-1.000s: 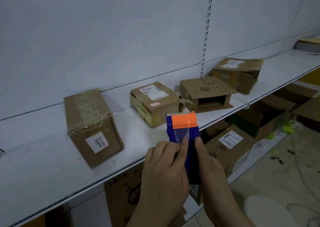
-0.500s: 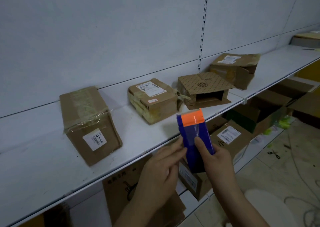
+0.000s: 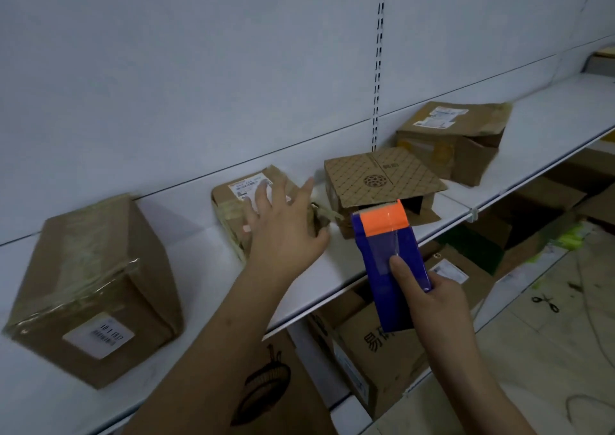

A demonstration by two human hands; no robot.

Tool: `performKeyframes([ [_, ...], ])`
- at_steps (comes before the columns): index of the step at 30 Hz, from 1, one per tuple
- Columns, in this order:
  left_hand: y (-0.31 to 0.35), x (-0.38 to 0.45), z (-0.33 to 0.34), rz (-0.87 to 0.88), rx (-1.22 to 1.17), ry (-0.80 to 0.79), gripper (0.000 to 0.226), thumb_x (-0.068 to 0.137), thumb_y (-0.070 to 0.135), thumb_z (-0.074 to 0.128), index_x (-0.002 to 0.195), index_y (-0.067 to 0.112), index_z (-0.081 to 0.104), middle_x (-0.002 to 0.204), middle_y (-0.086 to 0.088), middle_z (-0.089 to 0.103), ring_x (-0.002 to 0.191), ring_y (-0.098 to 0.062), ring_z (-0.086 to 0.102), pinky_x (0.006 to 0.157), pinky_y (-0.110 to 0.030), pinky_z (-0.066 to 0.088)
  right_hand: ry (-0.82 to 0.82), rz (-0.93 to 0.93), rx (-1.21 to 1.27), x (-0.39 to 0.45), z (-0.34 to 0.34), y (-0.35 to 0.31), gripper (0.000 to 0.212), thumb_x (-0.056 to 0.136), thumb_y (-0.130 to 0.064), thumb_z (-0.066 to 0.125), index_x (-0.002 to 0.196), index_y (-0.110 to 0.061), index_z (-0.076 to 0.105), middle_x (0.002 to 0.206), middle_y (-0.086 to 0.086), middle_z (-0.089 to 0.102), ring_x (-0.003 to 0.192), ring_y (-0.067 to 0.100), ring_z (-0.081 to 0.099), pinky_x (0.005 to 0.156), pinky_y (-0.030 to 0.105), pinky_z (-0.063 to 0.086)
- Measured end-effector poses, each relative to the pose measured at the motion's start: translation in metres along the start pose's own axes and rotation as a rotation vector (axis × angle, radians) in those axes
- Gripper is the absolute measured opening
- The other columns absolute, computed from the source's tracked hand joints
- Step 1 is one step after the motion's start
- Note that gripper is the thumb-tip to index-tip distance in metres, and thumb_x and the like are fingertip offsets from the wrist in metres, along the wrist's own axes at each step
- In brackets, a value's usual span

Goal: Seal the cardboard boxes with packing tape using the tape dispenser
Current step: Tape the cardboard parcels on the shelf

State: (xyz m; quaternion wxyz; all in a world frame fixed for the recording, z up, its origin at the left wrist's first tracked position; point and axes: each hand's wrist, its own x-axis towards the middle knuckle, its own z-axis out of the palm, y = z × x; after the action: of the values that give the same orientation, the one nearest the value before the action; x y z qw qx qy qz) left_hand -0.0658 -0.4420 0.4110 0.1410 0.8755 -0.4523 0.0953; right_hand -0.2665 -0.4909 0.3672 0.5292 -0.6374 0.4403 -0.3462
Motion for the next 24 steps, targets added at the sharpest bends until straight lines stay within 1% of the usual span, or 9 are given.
performKeyframes([
  [2, 0.0, 0.022, 0.011, -0.034, 0.068, -0.126, 0.062, 0.088, 0.053, 0.056, 0.145, 0.042, 0.035, 0.158, -0.011, 0.023, 0.146, -0.042, 0.015, 0.117, -0.064, 0.013, -0.071, 0.006, -0.014, 0.015, -0.01, -0.007, 0.041, 0.075, -0.059, 0.053, 0.077, -0.02, 0.063, 0.059, -0.003, 0.068, 0.057, 0.012, 0.066, 0.056, 0.027, 0.052],
  [4, 0.0, 0.031, 0.017, -0.049, 0.109, -0.091, 0.042, 0.09, 0.044, 0.056, 0.13, 0.036, 0.049, 0.144, -0.008, 0.042, 0.133, -0.038, 0.037, 0.111, -0.06, 0.028, -0.159, -0.004, -0.023, 0.03, -0.021, -0.017, 0.041, 0.072, -0.059, 0.053, 0.077, -0.019, 0.062, 0.061, -0.009, 0.068, 0.058, 0.01, 0.066, 0.05, 0.021, 0.05],
  [7, -0.005, 0.033, 0.017, -0.023, 0.017, 0.01, 0.025, 0.092, 0.039, 0.056, 0.116, 0.033, 0.057, 0.133, 0.0, 0.05, 0.119, -0.027, 0.05, 0.1, -0.053, 0.041, -0.249, -0.04, -0.009, 0.054, -0.032, -0.032, 0.038, 0.069, -0.058, 0.052, 0.078, -0.022, 0.059, 0.063, -0.022, 0.067, 0.059, 0.001, 0.066, 0.044, 0.012, 0.047],
  [11, -0.01, 0.028, -0.012, -0.021, -0.282, 0.167, 0.013, 0.094, 0.033, 0.061, 0.106, 0.032, 0.06, 0.115, 0.014, 0.055, 0.1, -0.006, 0.052, 0.082, -0.021, 0.041, -0.373, -0.04, 0.051, 0.075, -0.028, -0.043, 0.041, 0.071, -0.052, 0.056, 0.079, -0.013, 0.065, 0.065, -0.007, 0.071, 0.054, 0.007, 0.066, 0.044, 0.012, 0.044],
  [14, -0.014, 0.01, -0.039, -0.22, -0.505, 0.4, 0.01, 0.096, 0.03, 0.062, 0.105, 0.033, 0.061, 0.099, 0.023, 0.06, 0.089, 0.011, 0.055, 0.076, -0.004, 0.039, -0.43, -0.005, 0.09, 0.078, -0.019, -0.044, 0.046, 0.067, -0.055, 0.056, 0.078, -0.011, 0.065, 0.062, 0.0, 0.07, 0.051, 0.01, 0.065, 0.051, 0.019, 0.044],
  [15, -0.018, 0.0, -0.044, -0.315, -0.62, 0.469, 0.007, 0.097, 0.03, 0.061, 0.103, 0.034, 0.061, 0.096, 0.023, 0.063, 0.089, 0.013, 0.058, 0.076, -0.006, 0.043, -0.44, 0.014, 0.102, 0.079, -0.016, -0.045, 0.049, 0.066, -0.057, 0.055, 0.079, -0.01, 0.066, 0.063, 0.002, 0.071, 0.052, 0.013, 0.066, 0.054, 0.024, 0.045],
  [18, -0.03, -0.033, -0.047, -0.454, -0.849, 0.618, 0.008, 0.098, 0.022, 0.06, 0.097, 0.03, 0.063, 0.088, 0.014, 0.069, 0.084, -0.001, 0.069, 0.074, -0.023, 0.058, -0.476, 0.058, 0.136, 0.079, -0.006, -0.048, 0.054, 0.065, -0.057, 0.056, 0.081, -0.006, 0.067, 0.064, 0.008, 0.071, 0.054, 0.019, 0.066, 0.058, 0.031, 0.046],
  [22, -0.039, -0.062, -0.03, -0.387, -0.506, 0.67, 0.013, 0.095, 0.011, 0.064, 0.103, 0.02, 0.068, 0.096, 0.011, 0.069, 0.091, -0.002, 0.066, 0.076, -0.024, 0.056, -0.54, 0.033, 0.124, 0.07, 0.009, -0.058, 0.049, 0.073, -0.051, 0.056, 0.078, -0.003, 0.064, 0.06, 0.007, 0.069, 0.043, 0.009, 0.061, 0.048, 0.024, 0.045],
  [24, -0.039, -0.067, -0.028, -0.329, -0.374, 0.727, 0.013, 0.093, 0.011, 0.067, 0.103, 0.019, 0.07, 0.098, 0.01, 0.068, 0.09, -0.002, 0.064, 0.078, -0.026, 0.057, -0.546, -0.038, 0.081, 0.064, 0.014, -0.064, 0.045, 0.082, -0.044, 0.057, 0.075, -0.001, 0.064, 0.055, 0.007, 0.067, 0.039, 0.007, 0.058, 0.039, 0.012, 0.041],
])
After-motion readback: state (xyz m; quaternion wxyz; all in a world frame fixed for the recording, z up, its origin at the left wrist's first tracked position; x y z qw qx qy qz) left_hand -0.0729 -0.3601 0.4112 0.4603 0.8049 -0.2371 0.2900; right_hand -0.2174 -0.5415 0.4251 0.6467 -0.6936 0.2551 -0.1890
